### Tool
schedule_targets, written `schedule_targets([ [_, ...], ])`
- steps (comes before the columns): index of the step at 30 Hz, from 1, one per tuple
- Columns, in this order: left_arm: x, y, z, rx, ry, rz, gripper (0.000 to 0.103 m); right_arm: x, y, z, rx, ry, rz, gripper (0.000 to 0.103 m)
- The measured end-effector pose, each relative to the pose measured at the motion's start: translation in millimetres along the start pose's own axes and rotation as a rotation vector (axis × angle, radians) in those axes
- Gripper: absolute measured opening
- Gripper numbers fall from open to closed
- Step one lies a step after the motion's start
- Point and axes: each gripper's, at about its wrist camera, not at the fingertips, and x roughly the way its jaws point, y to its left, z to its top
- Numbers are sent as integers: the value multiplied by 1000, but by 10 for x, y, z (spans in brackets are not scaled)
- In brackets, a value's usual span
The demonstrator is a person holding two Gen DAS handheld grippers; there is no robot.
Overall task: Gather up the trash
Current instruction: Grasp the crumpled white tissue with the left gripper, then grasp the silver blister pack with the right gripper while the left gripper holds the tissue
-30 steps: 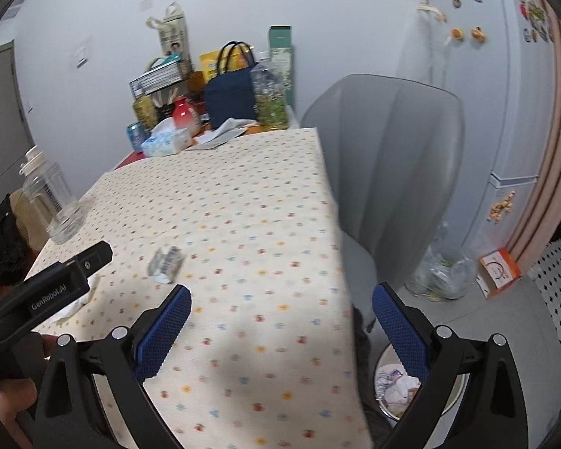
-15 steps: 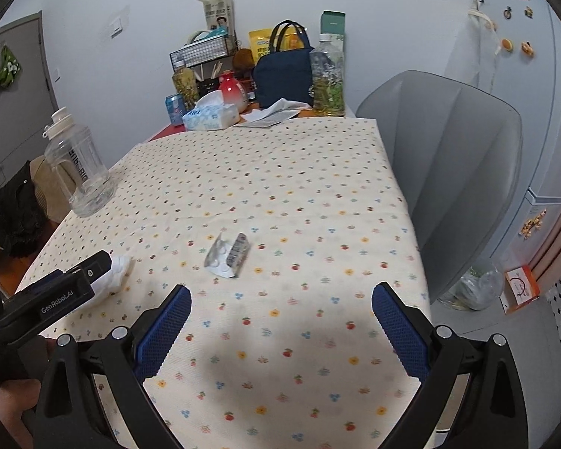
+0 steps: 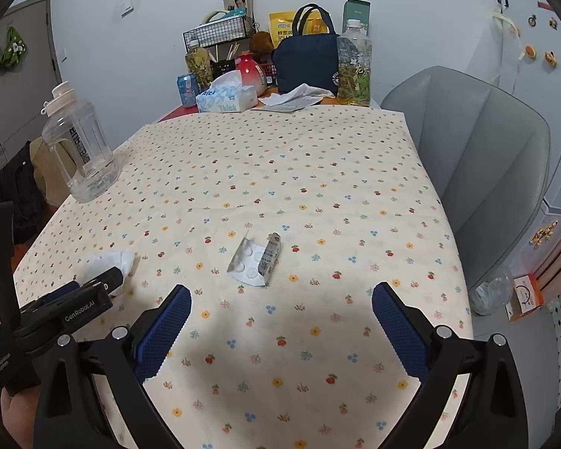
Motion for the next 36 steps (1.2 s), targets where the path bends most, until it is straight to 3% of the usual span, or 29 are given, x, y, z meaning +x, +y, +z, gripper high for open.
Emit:
schedule_targets([
  [3,1,22,11,2,-8,17,56,53,44,25,-5,2,-1,95],
  [5,0,44,20,-1,-14,30,31,84,71,38,-9,4,-1,95],
  [8,-4,60,33,-5,-15,12,14,129,97,47,-13,11,0,95],
  [18,-142,-38,178,-6,-86,3,12,222,166,83,-24,19,-2,95],
  [31,3,-54,174,2,-69,17,12,530,216,136,-22,49,-22,95],
  [33,25,-54,164,3,-62,18,12,590,213,137,-17,61,-20,91],
  [36,45,-55,153,4,-53,17,12,676,192,133,-6,86,-2,70],
])
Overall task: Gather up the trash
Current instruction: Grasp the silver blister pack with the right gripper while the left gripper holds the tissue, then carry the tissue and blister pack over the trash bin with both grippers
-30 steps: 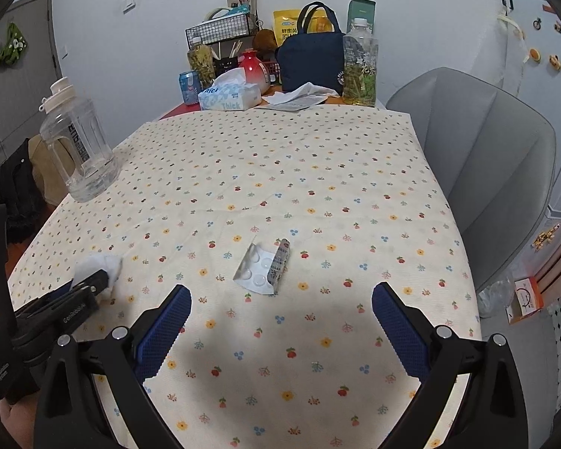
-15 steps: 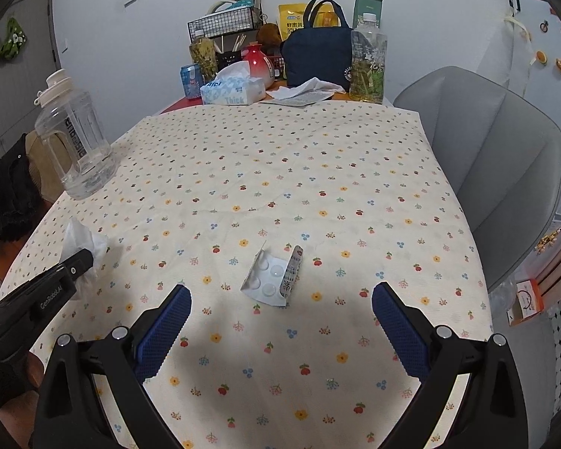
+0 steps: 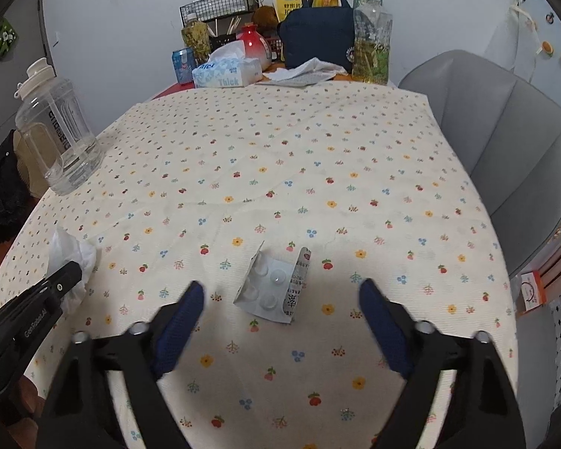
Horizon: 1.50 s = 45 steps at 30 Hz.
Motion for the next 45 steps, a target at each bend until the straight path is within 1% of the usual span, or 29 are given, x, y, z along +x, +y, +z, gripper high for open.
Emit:
schedule_targets([
  [2,-8,-6,0,2,-3,3,12,53,-21,-13,9,25,16,43],
  [3,-10,-13,-1,4,-3,3,12,67,-34,-20,14,37,30,35],
  [5,-19,-19,-1,7,-2,3,12,41,-35,-31,13,31,39,32],
  [10,-90,-54,-7,11,-10,-6,12,-122,-52,-65,9,8,57,31],
  [15,-213,-142,-20,24,-27,-29,12,-371,-157,-119,18,-21,64,31],
  [21,-391,-383,-59,64,-48,-70,12,-630,-334,-187,45,-53,65,31],
  [27,-545,-644,-94,105,-68,-108,12,-830,-607,-285,93,-73,50,31],
  [36,-679,-1154,-233,191,-70,-182,12,-1050,-1076,-435,165,-96,-1,31],
  [45,-779,-1818,-425,299,-60,-263,12,-1303,-1601,-564,241,-134,-66,31],
])
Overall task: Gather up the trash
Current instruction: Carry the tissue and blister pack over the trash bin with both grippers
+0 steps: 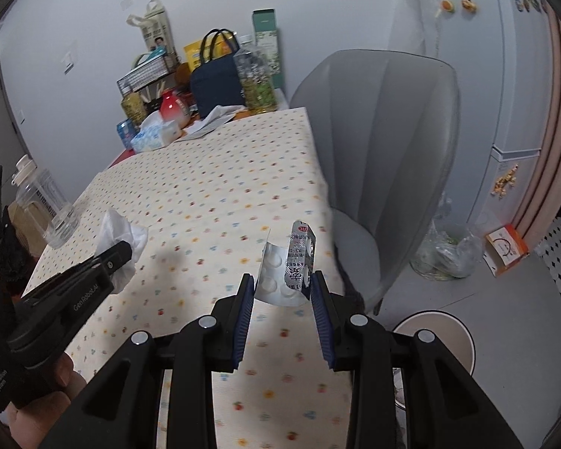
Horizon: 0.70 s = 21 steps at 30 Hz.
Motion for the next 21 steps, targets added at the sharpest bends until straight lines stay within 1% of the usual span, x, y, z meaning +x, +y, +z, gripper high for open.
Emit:
schedule_targets([
  [8,66,-690,-23,104,11,-68,12,-179,-484,5,61,-37,-47,31],
  [14,119,-1105,-73,175,21,-85,12,-267,-905,-26,122,-54,-63,32],
  [21,174,-1420,-119,227,34,-96,12,-287,-1376,-96,163,-58,-112,32],
])
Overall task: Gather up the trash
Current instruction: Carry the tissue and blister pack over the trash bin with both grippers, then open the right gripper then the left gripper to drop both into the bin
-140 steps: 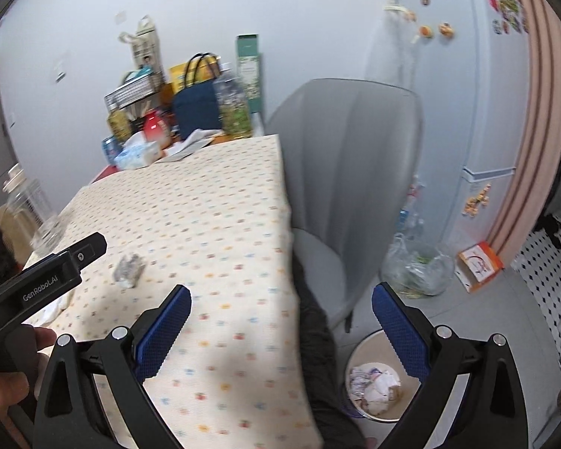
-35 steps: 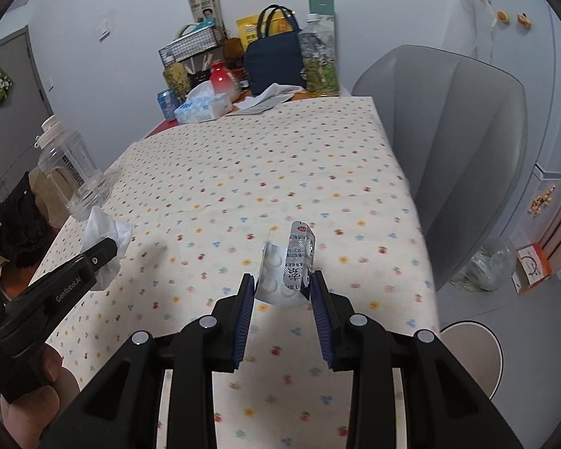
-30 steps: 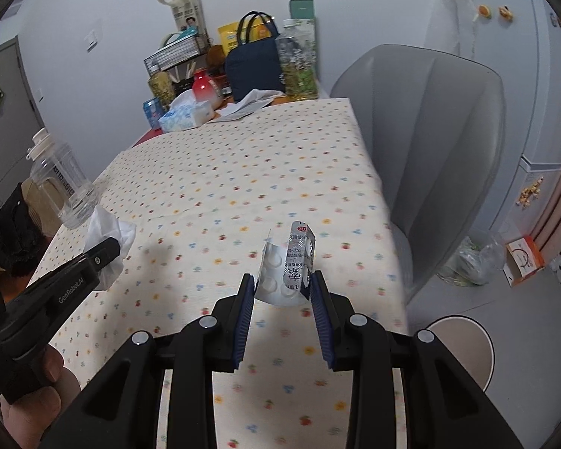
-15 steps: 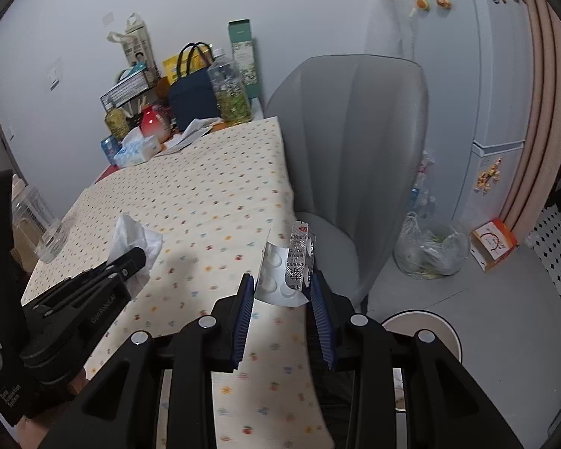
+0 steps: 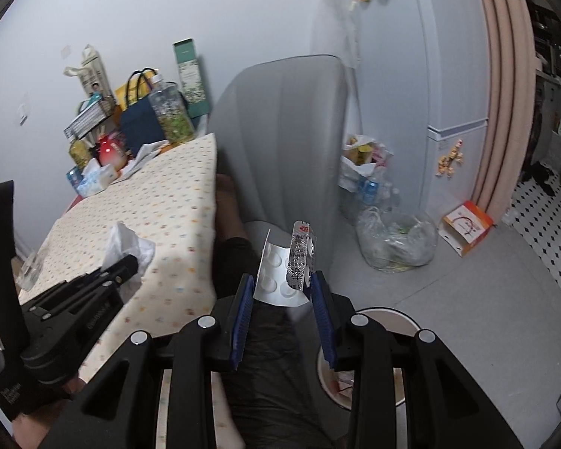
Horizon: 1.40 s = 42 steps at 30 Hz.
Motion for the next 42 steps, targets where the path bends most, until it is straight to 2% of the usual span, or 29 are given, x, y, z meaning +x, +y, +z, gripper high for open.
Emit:
schedule_targets([
  [12,163,-549,34,91,21,-35,12,113,-571,-73,79,17,-52,33],
  [19,257,-702,46,112,34,-37,12,283,-804,-88,118,33,-74,34],
  [21,273,-720,41,117,37,-37,12,366,-872,-94,137,34,-92,36],
  [23,283,-738,36,121,40,-38,12,424,-918,-97,153,37,-109,55],
  [31,383,-868,13,146,60,-48,12,373,-1175,-177,192,23,-141,75],
  [42,467,-1392,-60,228,87,-103,12,96,-1640,-263,271,-16,-189,79],
])
